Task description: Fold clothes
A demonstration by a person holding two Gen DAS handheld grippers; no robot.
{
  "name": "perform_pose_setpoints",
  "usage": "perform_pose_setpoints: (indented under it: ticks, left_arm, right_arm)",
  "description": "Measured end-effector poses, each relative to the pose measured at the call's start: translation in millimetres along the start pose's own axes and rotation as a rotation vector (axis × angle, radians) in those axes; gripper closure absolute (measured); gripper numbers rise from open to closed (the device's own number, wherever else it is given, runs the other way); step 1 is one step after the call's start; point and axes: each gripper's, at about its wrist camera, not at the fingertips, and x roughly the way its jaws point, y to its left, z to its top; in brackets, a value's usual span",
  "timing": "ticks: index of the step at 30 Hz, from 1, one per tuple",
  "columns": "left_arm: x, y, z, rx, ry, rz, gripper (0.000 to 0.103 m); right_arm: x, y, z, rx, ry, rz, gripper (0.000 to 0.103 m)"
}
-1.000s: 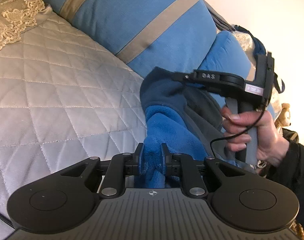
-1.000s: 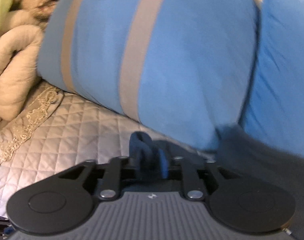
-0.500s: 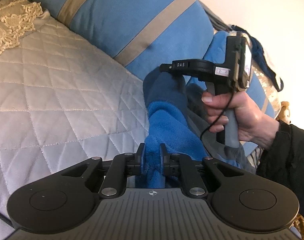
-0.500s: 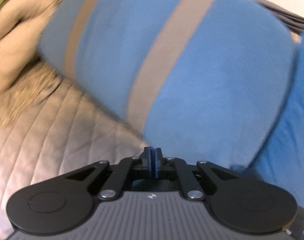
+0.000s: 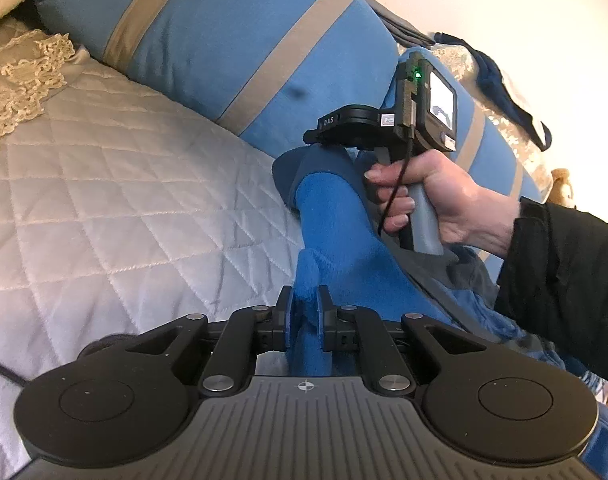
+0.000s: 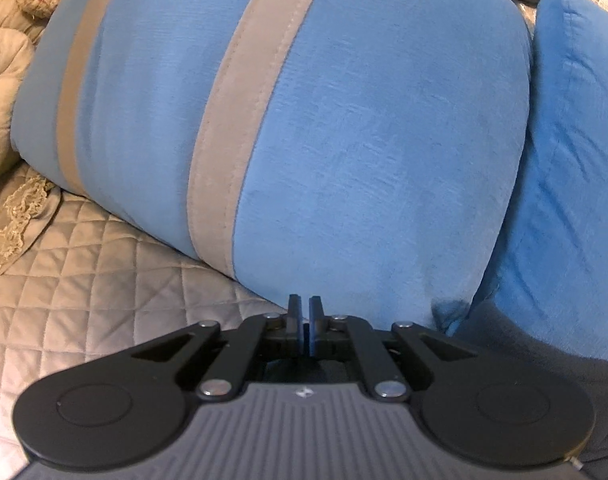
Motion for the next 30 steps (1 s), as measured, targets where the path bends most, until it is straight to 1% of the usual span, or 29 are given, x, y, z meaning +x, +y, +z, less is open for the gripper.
perform_pose_setpoints:
  ticks: [4,5,8,9,11,13,14,15,16,17,19,20,21,23,27,30]
  left_arm:
    - [-2.3,3.4,0.4,-0.006,0.005,-0.005,0.095]
    - [-2.7,3.9,0.0,-0.009,0.009,-0.004,0.103]
    - [-6.4,6.2,-6.1,-0.004,0.033,0.011,0.103]
    - [-8.1,6.7,-7.1,0.001,0.031,0.013,0.103]
    - [-11.0,6.5,-4.9,-0.001,0.001,0.028,0.102]
    - [-12.9,8.6,1.8,-0.038,-0.055,0.038,0.097]
    - [-11.9,10.2,6.3,-0.064,-0.078,0.039,0.090]
    - [-9.2,12.4,11.2,-0.092,-0.095,0.030,0.077]
    - [-5.3,14.5,14.9,-0.120,-0.106,0.015,0.074]
    - [0.6,16.5,18.0,-0.141,-0.104,-0.007,0.073]
    - [15.8,19.7,23.7,-0.163,-0.062,-0.058,0.075]
    - [20.4,19.2,24.5,-0.157,-0.041,-0.060,0.090]
    - [22.6,17.6,23.6,-0.141,-0.025,-0.050,0.092]
    - [20.3,14.9,20.8,-0.125,-0.009,-0.025,0.093]
    - [9.0,10.3,15.9,-0.105,0.011,-0.005,0.094]
    - [7.8,2.1,20.0,-0.068,0.040,0.019,0.093]
  right_arm:
    - [3.6,-1.7,-0.3,0.012,-0.004,-0.002,0.101]
    - [4.1,-2.4,-0.2,0.014,-0.007,-0.007,0.101]
    - [5.3,-8.3,0.6,0.037,-0.005,-0.021,0.101]
    - [6.4,-11.2,1.4,0.049,-0.001,-0.022,0.101]
    - [6.1,-11.7,1.6,0.043,-0.004,-0.017,0.101]
    - [4.9,-7.7,1.0,0.026,-0.003,0.005,0.101]
    - [4.2,-6.3,1.0,0.022,-0.004,0.005,0.101]
    - [3.6,-5.6,1.0,0.021,-0.005,0.003,0.101]
    - [3.1,-5.5,1.1,0.022,-0.003,0.003,0.101]
    - [2.8,-5.3,1.2,0.021,-0.002,0.003,0.101]
    - [3.0,-4.8,1.7,0.017,-0.002,0.001,0.101]
    - [3.1,-4.6,1.9,0.014,-0.003,-0.001,0.101]
    - [4.1,-4.1,1.8,0.010,-0.002,-0.005,0.101]
    - [7.0,-2.8,1.2,0.004,0.005,-0.013,0.101]
    - [13.1,2.1,-1.9,-0.020,0.010,-0.036,0.101]
    - [17.1,7.6,-4.5,-0.043,0.033,-0.033,0.101]
